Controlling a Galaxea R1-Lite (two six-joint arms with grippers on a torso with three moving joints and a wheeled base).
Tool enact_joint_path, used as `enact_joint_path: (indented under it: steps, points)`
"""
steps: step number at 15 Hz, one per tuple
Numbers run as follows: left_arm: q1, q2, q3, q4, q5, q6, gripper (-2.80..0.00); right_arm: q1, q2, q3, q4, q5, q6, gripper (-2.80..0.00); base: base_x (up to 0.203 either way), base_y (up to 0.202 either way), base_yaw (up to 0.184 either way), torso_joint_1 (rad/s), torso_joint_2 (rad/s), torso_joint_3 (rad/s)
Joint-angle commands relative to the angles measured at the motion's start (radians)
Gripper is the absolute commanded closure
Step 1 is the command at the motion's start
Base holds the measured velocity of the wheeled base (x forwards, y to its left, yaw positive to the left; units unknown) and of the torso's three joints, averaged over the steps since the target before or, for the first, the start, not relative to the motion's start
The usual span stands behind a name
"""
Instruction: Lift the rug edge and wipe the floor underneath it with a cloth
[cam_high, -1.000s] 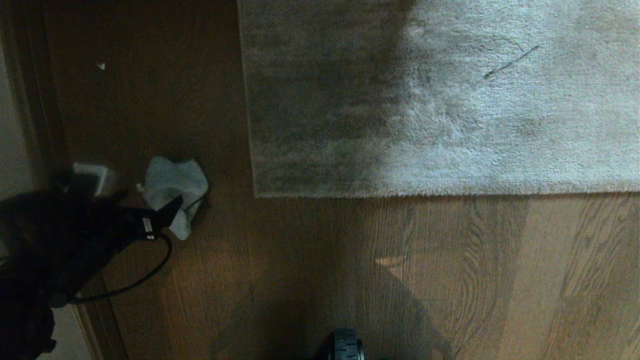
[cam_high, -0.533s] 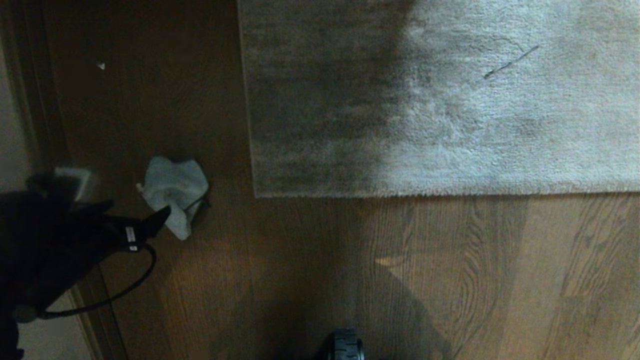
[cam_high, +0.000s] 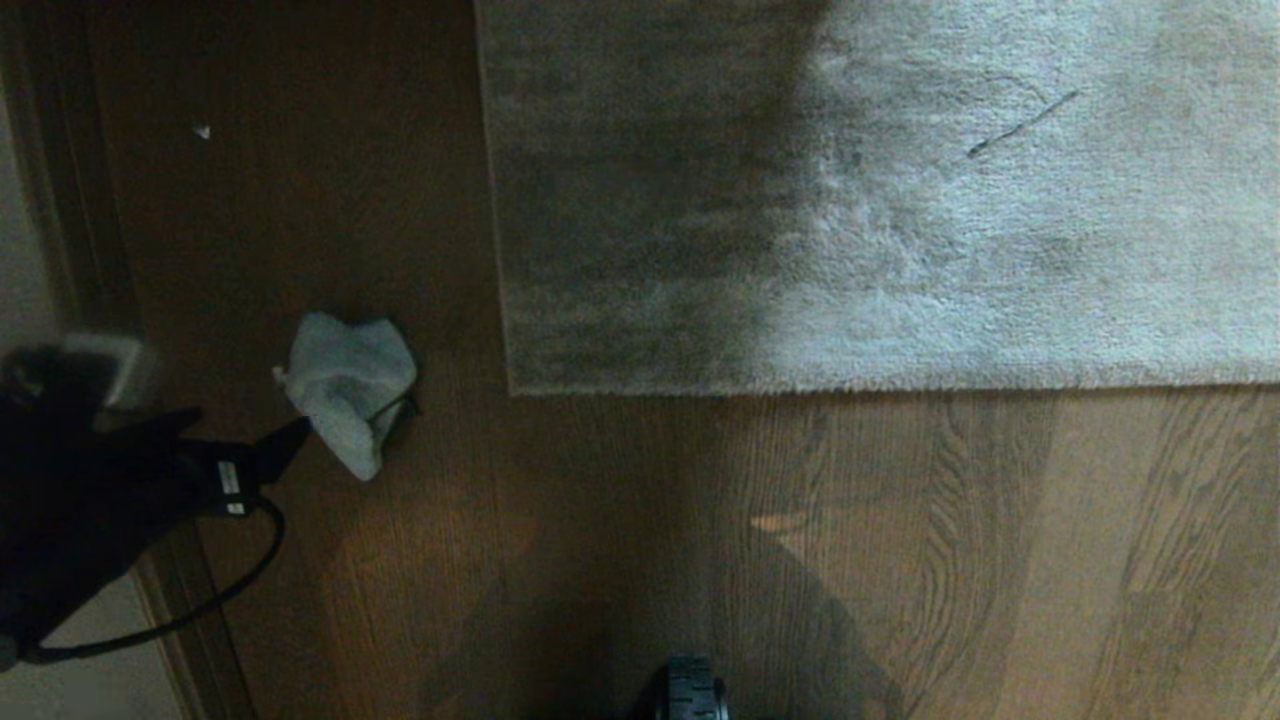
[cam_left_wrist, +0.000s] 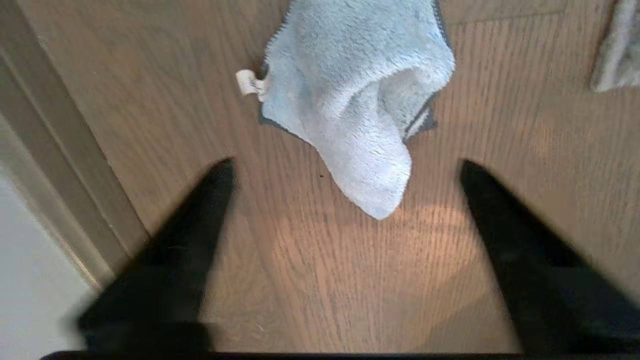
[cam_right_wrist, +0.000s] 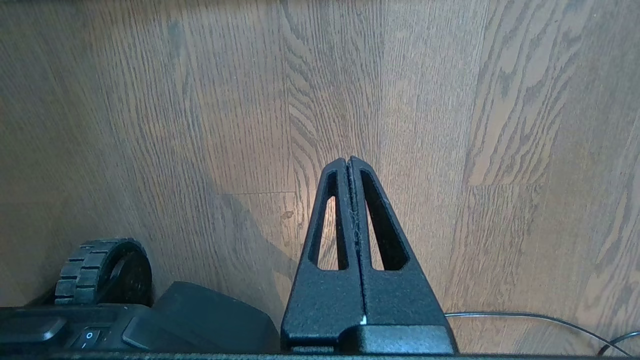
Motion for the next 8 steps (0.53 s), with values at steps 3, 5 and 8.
enact_joint_path:
  steps: [3, 5, 8]
  points:
    - [-0.001, -0.032, 0.009, -0.004, 0.008, 0.0, 0.0, 0.0, 0.001, 0.0, 0.0, 0.0, 0.0, 0.0, 0.0, 0.0, 0.0, 0.0, 0.0, 0.0]
    - [-0.003, -0.063, 0.041, -0.004, 0.007, 0.0, 0.0, 0.0, 0.001, 0.0, 0.0, 0.0, 0.0, 0.0, 0.0, 0.0, 0.0, 0.0, 0.0, 0.0]
    - [-0.004, -0.124, 0.092, -0.004, 0.005, 0.0, 0.0, 0.0, 0.001, 0.0, 0.0, 0.0, 0.0, 0.0, 0.0, 0.0, 0.0, 0.0, 0.0, 0.0]
